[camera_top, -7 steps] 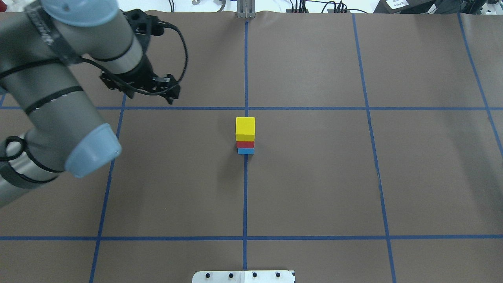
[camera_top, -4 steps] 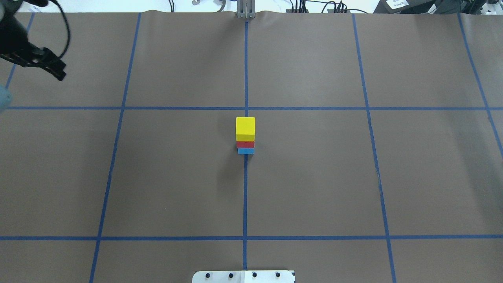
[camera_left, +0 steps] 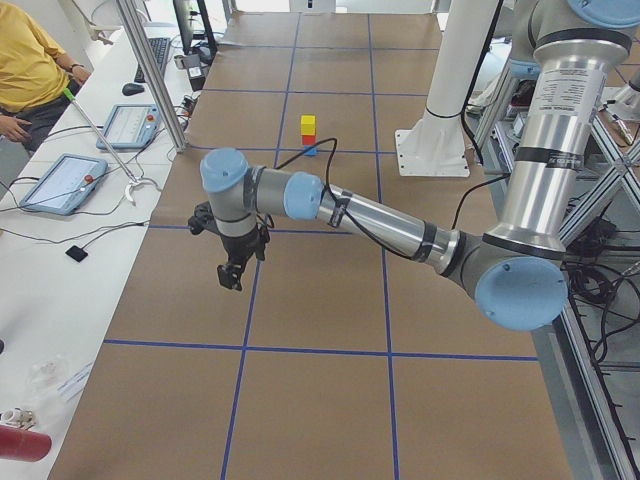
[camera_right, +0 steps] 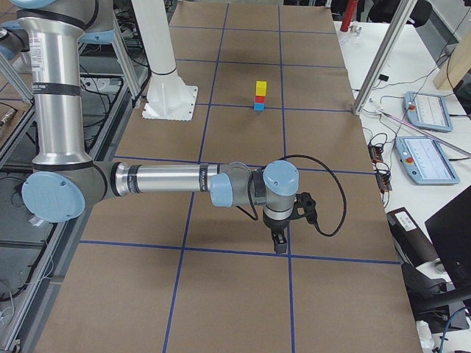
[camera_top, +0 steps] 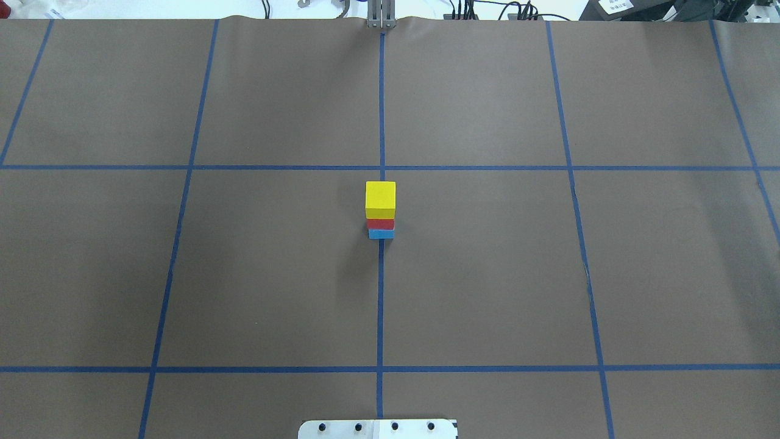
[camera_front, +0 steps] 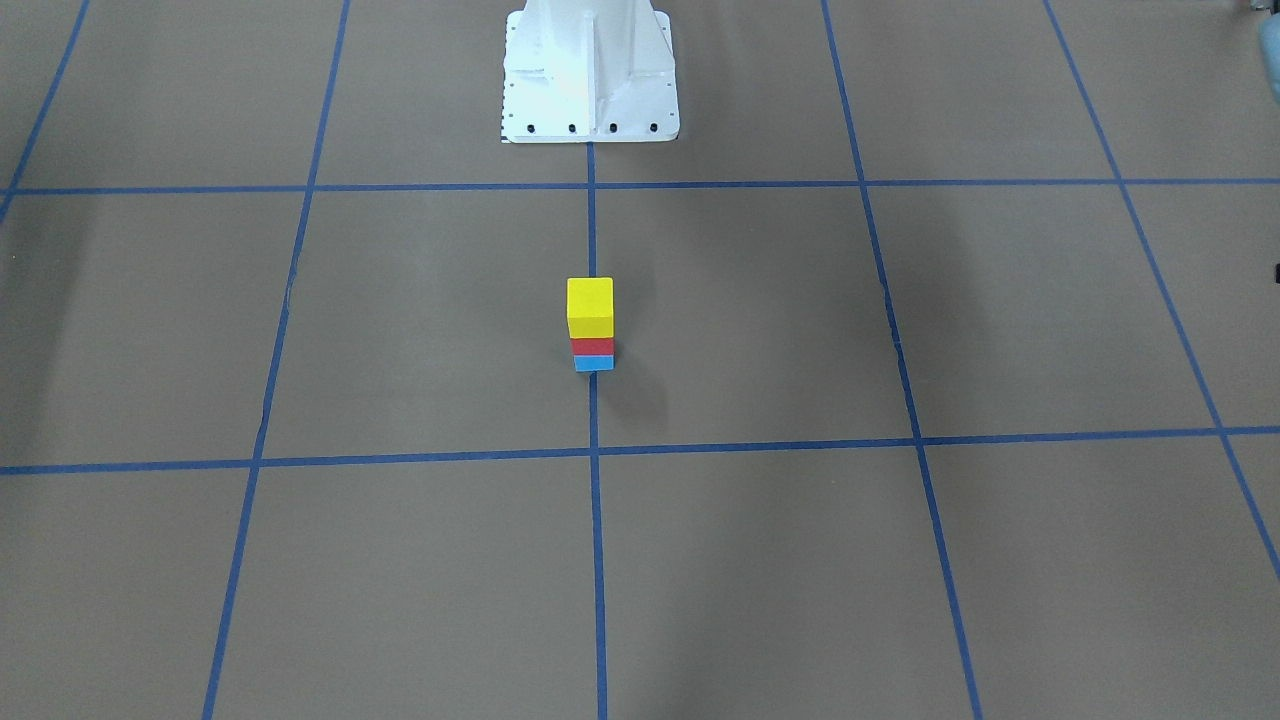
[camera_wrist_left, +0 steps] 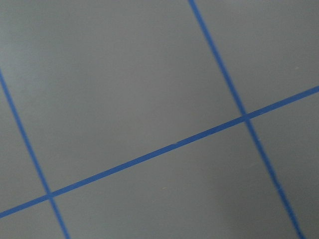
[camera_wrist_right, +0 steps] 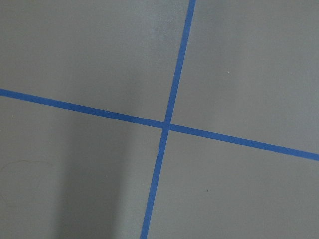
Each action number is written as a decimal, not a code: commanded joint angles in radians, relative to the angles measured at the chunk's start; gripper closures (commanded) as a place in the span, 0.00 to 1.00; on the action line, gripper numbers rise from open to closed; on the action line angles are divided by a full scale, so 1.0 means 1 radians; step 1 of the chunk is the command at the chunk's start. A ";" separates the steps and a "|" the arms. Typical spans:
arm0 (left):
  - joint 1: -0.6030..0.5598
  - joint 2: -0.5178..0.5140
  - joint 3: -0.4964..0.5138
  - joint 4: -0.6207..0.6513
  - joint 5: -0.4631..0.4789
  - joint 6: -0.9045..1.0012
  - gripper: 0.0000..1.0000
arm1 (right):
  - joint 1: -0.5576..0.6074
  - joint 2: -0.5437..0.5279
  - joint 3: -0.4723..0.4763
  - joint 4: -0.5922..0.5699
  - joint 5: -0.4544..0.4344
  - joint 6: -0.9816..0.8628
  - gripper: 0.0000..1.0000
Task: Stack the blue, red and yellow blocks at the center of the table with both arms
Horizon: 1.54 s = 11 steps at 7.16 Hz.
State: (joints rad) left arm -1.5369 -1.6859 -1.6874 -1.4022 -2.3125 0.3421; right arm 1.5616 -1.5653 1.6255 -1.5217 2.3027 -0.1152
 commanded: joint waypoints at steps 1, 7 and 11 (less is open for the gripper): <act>-0.049 0.096 0.116 -0.195 -0.016 0.021 0.01 | 0.000 0.001 0.002 0.000 0.003 0.003 0.00; -0.069 0.152 -0.026 -0.227 -0.022 -0.249 0.01 | 0.000 0.007 0.004 0.000 0.006 0.019 0.00; -0.071 0.169 -0.037 -0.236 -0.013 -0.247 0.01 | -0.001 0.014 0.002 0.000 0.006 0.020 0.00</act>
State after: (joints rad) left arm -1.6070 -1.5226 -1.7177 -1.6352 -2.3231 0.0897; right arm 1.5613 -1.5525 1.6281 -1.5217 2.3085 -0.0957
